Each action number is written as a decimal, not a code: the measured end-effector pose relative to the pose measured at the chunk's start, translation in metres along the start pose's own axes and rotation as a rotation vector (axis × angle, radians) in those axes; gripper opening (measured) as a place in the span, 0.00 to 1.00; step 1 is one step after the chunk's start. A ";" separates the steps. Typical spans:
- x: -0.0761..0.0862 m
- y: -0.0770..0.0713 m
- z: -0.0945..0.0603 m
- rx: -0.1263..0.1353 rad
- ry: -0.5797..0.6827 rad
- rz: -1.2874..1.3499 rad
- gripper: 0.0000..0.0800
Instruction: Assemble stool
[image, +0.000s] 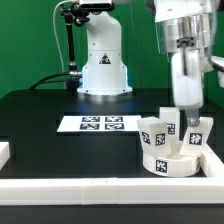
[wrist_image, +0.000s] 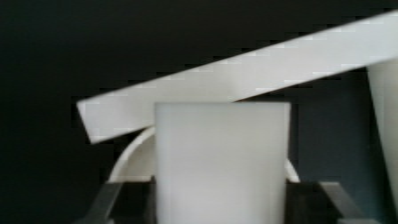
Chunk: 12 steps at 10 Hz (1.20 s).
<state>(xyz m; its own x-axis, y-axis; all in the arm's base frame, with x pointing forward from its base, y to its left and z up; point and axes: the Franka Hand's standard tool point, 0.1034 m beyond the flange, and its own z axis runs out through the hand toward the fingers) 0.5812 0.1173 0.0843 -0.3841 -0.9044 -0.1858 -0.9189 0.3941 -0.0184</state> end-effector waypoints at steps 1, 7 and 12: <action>-0.002 -0.001 0.000 0.015 -0.016 0.084 0.42; -0.004 0.000 0.001 0.025 -0.067 0.177 0.52; -0.017 -0.004 -0.023 0.038 -0.102 0.144 0.81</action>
Offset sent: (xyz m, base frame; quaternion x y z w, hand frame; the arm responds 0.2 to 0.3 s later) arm -0.0034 -0.0011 -0.0009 0.0109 -0.0131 0.2327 0.9724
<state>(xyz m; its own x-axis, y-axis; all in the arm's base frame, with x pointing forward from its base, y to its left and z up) 0.5895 0.1275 0.1098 -0.4989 -0.8174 -0.2881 -0.8501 0.5262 -0.0209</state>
